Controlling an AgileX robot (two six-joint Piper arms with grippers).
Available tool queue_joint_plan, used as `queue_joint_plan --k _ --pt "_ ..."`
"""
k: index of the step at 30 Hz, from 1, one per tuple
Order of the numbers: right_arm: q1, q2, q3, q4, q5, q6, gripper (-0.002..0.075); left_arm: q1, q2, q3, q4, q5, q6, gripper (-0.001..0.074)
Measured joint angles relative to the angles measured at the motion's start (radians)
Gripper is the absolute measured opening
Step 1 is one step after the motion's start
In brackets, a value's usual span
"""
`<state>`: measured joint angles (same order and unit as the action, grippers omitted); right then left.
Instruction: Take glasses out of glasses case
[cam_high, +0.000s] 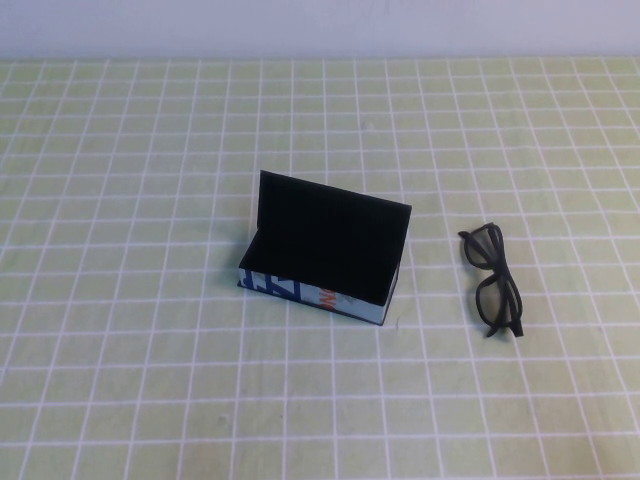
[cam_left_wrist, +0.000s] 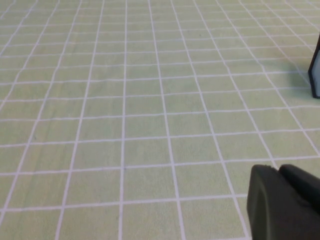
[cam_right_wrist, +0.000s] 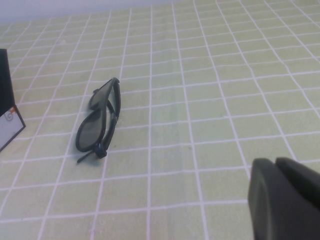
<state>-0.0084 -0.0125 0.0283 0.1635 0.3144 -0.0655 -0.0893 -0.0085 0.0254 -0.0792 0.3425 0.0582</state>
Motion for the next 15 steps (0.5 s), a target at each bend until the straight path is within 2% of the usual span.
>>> queue_joint_plan --k 15 --pt "0.000 -0.002 0.000 0.000 0.000 0.000 -0.0018 0.000 -0.002 -0.002 0.000 0.014 -0.007 -0.0004"
